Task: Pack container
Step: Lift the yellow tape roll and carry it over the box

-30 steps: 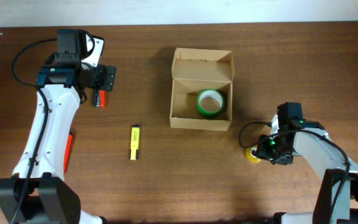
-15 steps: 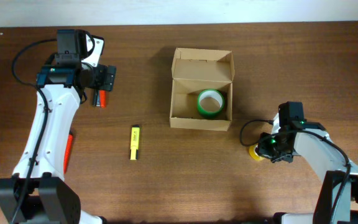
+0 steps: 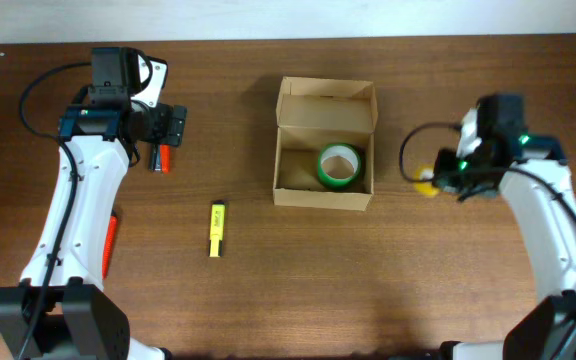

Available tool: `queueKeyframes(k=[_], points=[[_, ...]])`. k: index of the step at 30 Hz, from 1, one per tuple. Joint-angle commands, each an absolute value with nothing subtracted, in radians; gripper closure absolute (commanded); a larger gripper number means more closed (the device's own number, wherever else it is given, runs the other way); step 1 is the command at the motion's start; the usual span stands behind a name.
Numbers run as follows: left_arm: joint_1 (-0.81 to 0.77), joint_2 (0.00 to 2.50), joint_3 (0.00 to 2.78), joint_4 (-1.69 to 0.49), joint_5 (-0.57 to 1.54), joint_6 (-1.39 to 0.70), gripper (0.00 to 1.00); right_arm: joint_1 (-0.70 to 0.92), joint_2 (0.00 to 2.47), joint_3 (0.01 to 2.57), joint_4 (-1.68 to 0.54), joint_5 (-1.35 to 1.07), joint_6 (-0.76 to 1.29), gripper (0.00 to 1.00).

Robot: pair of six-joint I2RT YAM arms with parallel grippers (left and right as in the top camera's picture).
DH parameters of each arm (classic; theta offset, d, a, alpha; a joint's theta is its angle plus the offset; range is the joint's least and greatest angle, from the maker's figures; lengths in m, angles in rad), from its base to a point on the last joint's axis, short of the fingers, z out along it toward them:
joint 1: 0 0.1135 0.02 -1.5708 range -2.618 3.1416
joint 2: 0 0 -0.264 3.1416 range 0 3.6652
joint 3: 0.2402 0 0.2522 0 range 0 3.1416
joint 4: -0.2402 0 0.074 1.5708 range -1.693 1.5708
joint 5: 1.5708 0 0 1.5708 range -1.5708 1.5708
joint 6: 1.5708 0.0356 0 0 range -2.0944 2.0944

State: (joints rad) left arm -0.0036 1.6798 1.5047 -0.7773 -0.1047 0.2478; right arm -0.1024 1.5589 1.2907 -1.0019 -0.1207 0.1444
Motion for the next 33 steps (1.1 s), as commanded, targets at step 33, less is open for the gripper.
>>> queueKeyframes(k=[33], points=[[-0.004,1.689,1.52,-0.778,-0.103,0.264,0.0,0.271,2.08,2.197,-1.284,-0.102,-0.35,0.97]])
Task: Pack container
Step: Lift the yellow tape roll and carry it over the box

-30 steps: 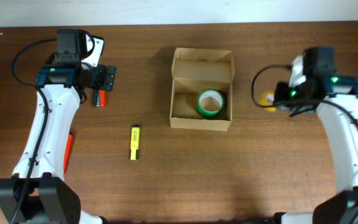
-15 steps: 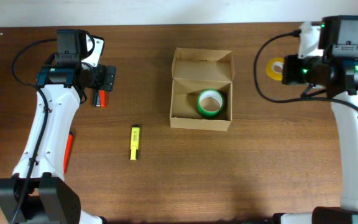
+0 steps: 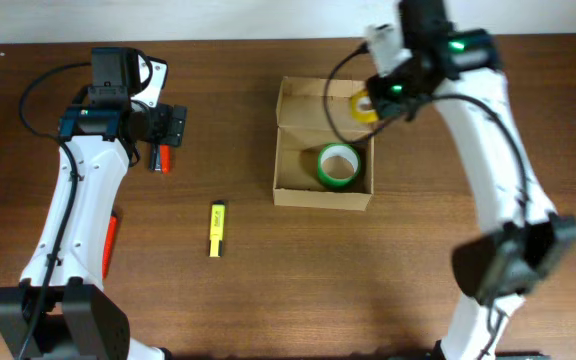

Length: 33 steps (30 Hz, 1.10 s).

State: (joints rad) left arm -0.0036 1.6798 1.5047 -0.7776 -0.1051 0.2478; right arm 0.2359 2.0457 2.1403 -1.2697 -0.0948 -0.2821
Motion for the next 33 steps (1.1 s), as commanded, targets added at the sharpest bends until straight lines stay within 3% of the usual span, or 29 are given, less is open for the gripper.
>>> queueKeyframes(k=[1,17,33], points=[[-0.004,1.689,1.52,-0.778,-0.103,0.264,0.0,0.285,2.093,2.197,-1.292,-0.107,-0.371,0.97],[-0.004,1.689,1.52,-0.778,-0.103,0.264,0.0,0.347,2.14,2.14,-1.354,-0.147,-0.568,0.97],[-0.004,1.689,1.52,-0.801,-0.103,0.264,0.0,0.326,2.268,2.12,-1.357,-0.176,-0.57,0.96]])
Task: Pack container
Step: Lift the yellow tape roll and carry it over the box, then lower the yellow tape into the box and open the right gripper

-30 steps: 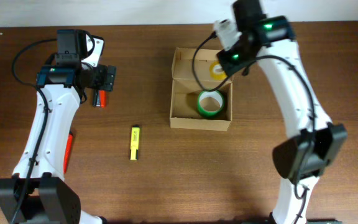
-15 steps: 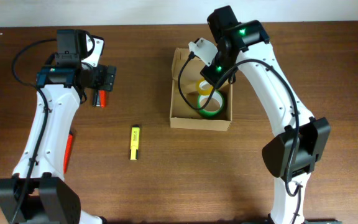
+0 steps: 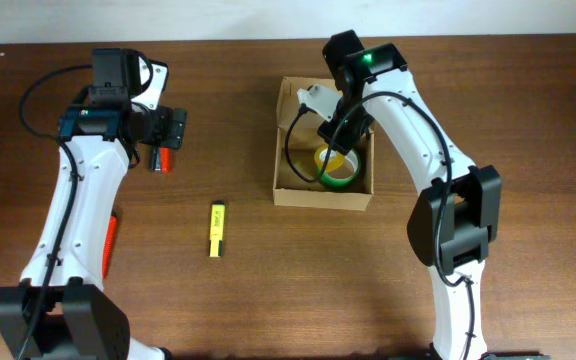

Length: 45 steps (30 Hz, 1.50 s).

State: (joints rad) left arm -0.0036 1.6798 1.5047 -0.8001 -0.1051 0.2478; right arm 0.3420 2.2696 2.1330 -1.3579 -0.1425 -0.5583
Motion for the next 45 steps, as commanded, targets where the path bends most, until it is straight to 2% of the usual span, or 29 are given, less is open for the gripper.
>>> queueKeyframes(k=[1,19,38,40,42,44,45], points=[[-0.004,1.689,1.52,-0.801,-0.103,0.264,0.0,0.319,2.268,2.107,-1.353,-0.178,-0.57,0.97],[-0.004,1.689,1.52,-0.801,-0.103,0.264,0.0,0.287,2.268,2.045,-1.256,-0.191,-0.611,0.96],[-0.004,1.689,1.52,-0.801,-0.103,0.264,0.0,0.288,2.269,2.005,-1.292,-0.179,-0.648,0.95],[-0.004,1.689,1.52,-0.801,-0.103,0.264,0.0,0.288,2.269,2.005,-1.292,-0.173,-0.647,0.84],[-0.004,1.689,1.52,-0.801,-0.103,0.264,0.0,0.288,2.269,2.005,-1.292,-0.173,-0.647,0.58],[-0.004,1.689,1.52,-0.801,-0.103,0.264,0.0,0.289,2.269,2.005,-1.292,-0.173,-0.647,0.37],[-0.004,1.689,1.52,-0.801,-0.103,0.264,0.0,0.289,2.269,2.005,-1.293,-0.173,-0.647,0.35]])
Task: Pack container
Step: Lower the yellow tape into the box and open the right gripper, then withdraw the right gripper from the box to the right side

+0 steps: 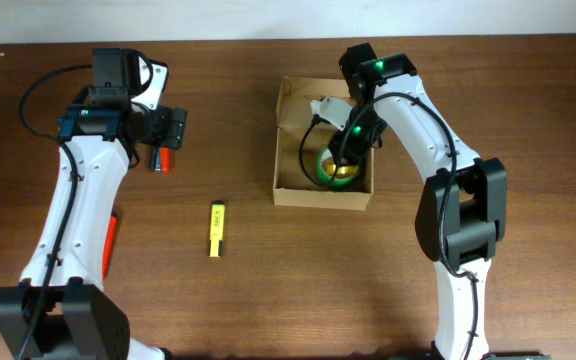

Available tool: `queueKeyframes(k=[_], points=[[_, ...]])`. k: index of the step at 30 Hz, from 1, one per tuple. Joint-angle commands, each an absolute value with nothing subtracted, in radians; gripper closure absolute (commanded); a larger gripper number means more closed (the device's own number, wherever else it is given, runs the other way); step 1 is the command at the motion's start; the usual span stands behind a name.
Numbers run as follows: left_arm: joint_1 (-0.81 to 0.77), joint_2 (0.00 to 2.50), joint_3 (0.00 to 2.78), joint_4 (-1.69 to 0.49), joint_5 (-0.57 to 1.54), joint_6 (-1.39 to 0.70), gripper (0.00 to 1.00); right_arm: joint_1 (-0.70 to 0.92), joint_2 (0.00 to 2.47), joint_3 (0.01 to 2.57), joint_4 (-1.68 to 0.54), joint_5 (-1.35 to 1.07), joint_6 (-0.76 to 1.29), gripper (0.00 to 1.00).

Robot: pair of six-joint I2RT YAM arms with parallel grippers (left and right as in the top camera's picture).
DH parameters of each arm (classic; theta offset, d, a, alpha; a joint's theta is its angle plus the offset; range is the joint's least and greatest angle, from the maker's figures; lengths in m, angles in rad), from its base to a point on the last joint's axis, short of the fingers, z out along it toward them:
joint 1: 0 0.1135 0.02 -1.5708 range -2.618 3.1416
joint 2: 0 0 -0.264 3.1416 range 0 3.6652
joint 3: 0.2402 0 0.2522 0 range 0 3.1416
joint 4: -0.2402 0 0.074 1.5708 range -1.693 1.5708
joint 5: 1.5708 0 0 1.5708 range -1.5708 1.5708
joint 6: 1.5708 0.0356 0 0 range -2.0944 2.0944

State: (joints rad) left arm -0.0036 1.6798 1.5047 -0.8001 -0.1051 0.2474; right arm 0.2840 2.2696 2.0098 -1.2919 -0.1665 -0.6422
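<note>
An open cardboard box (288,150) stands at the table's middle back, with a green tape roll (321,166) inside at the right. My right gripper (345,162) reaches down into the box over the roll. A small yellow object (342,172) shows at its tips, inside the roll's ring, and the gripper looks shut on it; the fingers are mostly hidden by the wrist. My left gripper (177,127) hovers open at the far left, just above a red marker (164,159). A yellow highlighter (217,228) lies on the table left of the box.
An orange-red object (111,240) lies at the left, partly under my left arm. The box's back flap (326,98) stands up behind the opening. A black cable loops from my right wrist into the box.
My right gripper has shifted slightly right and lower inside the box, with the yellow object now within the tape roll's ring. The left arm has not moved.
My right gripper was right of the box at the yellow object on the table. Then it held that object above the box's back right corner, then over the tape roll. Now it sits low in the box. The left arm has stayed still throughout.
</note>
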Motion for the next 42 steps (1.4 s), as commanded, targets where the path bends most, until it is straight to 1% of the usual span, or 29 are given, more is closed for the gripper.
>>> queueKeyframes(k=[1,3,7,11,15,18,20,21,25,28,31,32,33,35,38,40,42], points=[[-0.004,1.689,1.52,-0.801,-0.103,0.264,0.0,0.289,2.269,2.006,-1.293,-0.173,-0.646,0.35],[-0.004,1.689,1.52,-0.801,-0.103,0.264,0.0,0.293,2.266,2.007,-1.293,-0.173,-0.646,0.35],[-0.004,1.689,1.52,-0.801,-0.103,0.264,0.0,0.315,2.243,2.029,-1.296,-0.173,-0.634,0.39],[-0.004,1.689,1.52,-0.8,-0.103,0.264,0.0,0.334,2.217,2.117,-1.307,-0.133,-0.545,0.41],[-0.004,1.689,1.52,-0.801,-0.103,0.264,0.0,0.347,2.217,2.313,-1.365,-0.022,-0.416,0.41],[-0.004,1.689,1.52,-0.801,-0.103,0.264,0.0,0.347,2.217,2.487,-1.414,-0.002,-0.379,0.41],[-0.004,1.689,1.52,-0.801,-0.103,0.263,0.0,0.345,2.21,2.582,-1.443,0.027,-0.347,0.48],[-0.004,1.689,1.52,-0.802,-0.103,0.263,0.0,0.339,2.197,2.61,-1.448,0.032,-0.323,0.49],[-0.004,1.688,1.522,-0.818,-0.103,0.264,0.0,0.3,2.09,2.562,-1.446,0.039,-0.305,0.49],[-0.004,1.678,1.533,-0.847,-0.101,0.263,0.0,0.239,1.939,2.391,-1.401,0.039,-0.305,0.49],[-0.004,1.637,1.539,-0.849,-0.093,0.251,0.0,0.13,1.721,2.115,-1.321,0.039,-0.274,0.48],[-0.004,1.623,1.539,-0.849,-0.094,0.251,0.0,0.099,1.669,2.058,-1.301,0.038,-0.258,0.48],[-0.004,1.601,1.539,-0.848,-0.095,0.252,0.0,0.058,1.608,1.996,-1.28,0.038,-0.244,0.44],[-0.004,1.562,1.539,-0.846,-0.095,0.252,0.0,-0.039,1.495,1.905,-1.249,0.036,-0.211,0.32],[-0.004,1.503,1.539,-0.852,-0.098,0.25,0.0,-0.221,1.378,1.847,-1.236,0.023,-0.138,0.28],[-0.004,1.469,1.539,-0.868,-0.127,0.214,0.0,-0.352,1.347,1.842,-1.246,-0.047,-0.077,0.23],[-0.004,1.448,1.539,-0.894,-0.141,0.206,0.0,-0.454,1.346,1.842,-1.282,-0.099,-0.016,0.15]])
